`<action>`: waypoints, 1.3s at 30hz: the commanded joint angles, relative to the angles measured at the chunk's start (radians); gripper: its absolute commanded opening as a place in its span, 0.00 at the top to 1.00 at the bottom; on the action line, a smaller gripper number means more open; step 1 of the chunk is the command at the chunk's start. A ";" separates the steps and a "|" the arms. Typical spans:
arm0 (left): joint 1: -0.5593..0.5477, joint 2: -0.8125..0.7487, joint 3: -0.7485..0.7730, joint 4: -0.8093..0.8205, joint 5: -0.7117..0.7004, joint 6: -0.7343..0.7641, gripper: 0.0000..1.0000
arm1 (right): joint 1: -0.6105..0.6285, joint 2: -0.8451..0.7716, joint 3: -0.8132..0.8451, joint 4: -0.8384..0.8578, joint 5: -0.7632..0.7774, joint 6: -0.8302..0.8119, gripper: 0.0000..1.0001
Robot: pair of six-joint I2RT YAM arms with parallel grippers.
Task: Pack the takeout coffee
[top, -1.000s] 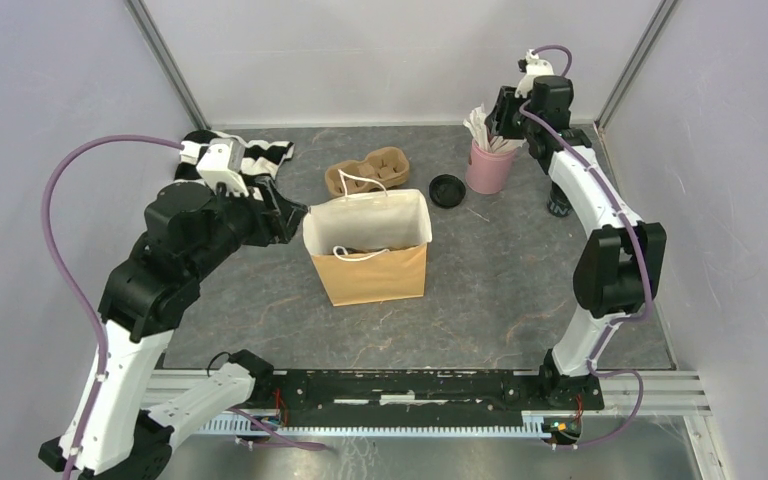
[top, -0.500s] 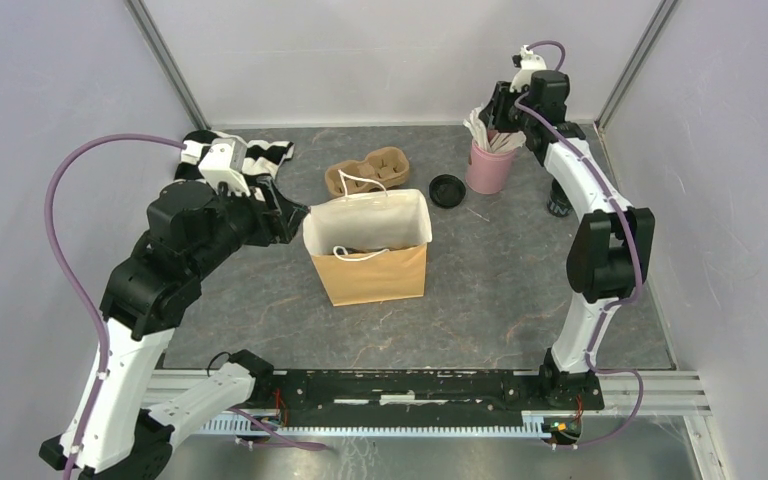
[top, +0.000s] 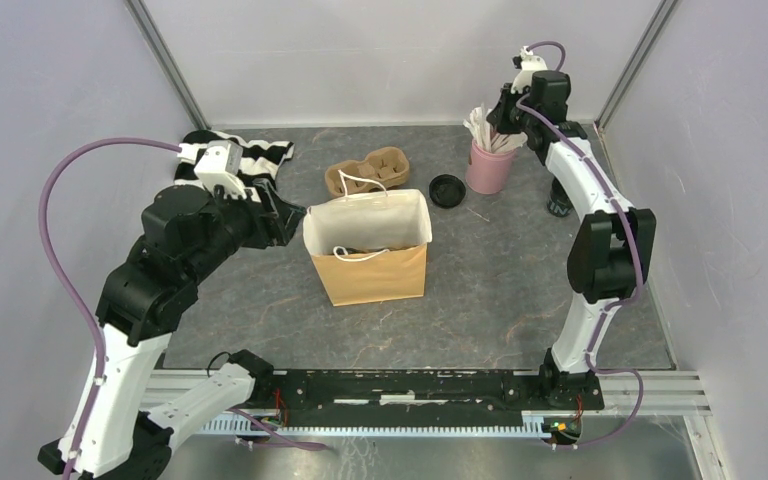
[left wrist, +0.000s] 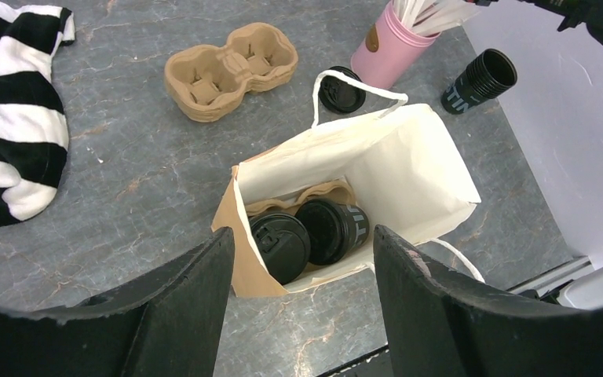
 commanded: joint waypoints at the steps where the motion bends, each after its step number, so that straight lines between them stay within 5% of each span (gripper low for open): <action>1: 0.000 -0.006 -0.014 0.019 0.000 -0.031 0.29 | -0.014 -0.099 0.087 0.017 0.039 -0.026 1.00; 13: -0.001 0.004 0.005 0.040 -0.031 -0.019 0.28 | -0.025 -0.350 0.143 0.081 -0.004 0.028 1.00; 19: 0.000 0.003 -0.031 0.122 -0.088 -0.025 0.26 | -0.019 -0.614 -0.164 0.542 -0.411 0.415 1.00; 27: 0.000 0.060 -0.063 0.265 -0.142 -0.032 0.25 | 0.129 -0.717 -0.161 0.618 -0.689 0.626 1.00; 39: 0.000 0.120 -0.067 0.335 -0.087 -0.046 0.26 | 0.412 -0.630 -0.149 0.461 -0.604 0.413 1.00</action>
